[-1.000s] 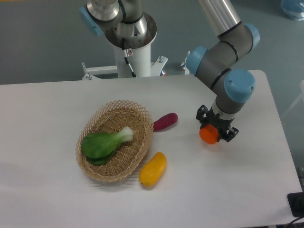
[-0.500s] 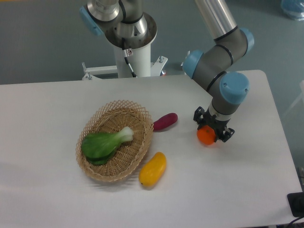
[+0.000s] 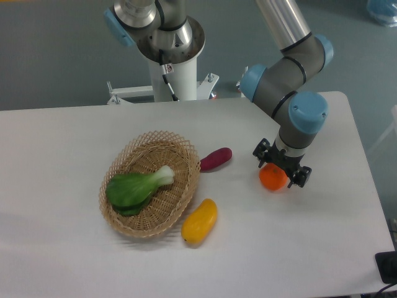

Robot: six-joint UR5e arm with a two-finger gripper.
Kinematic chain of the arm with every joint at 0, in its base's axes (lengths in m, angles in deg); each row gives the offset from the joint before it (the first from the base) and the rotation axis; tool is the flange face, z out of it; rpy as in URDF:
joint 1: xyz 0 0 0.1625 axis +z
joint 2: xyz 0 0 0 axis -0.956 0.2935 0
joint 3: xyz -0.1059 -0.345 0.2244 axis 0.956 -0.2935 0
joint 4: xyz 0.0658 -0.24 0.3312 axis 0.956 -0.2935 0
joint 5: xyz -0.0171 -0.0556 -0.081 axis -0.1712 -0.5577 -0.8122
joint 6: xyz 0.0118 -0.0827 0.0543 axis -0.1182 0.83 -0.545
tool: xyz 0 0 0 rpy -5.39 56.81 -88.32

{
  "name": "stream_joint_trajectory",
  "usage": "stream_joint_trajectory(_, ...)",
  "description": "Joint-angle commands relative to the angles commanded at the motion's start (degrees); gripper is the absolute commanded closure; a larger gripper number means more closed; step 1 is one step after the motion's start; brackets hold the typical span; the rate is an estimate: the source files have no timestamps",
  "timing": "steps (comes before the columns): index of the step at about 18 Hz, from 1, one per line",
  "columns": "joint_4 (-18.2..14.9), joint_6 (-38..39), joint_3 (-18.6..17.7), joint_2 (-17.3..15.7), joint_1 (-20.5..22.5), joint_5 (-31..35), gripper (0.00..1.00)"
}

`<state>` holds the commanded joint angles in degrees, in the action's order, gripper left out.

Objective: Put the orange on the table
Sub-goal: 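Raise the open gripper up and away from the orange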

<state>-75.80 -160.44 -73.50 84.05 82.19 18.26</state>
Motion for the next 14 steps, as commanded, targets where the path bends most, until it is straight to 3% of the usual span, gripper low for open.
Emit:
stream_joint_trajectory(6,0.70,-0.17,5.18,-2.90,-0.26,-0.26,0.00)
stream_joint_trajectory(9,-0.70,-0.61,8.78,-5.01,-0.79,-0.26,0.00)
stream_joint_trajectory(14,-10.09,-0.79,14.75,-7.03,-1.84,-0.26,0.00)
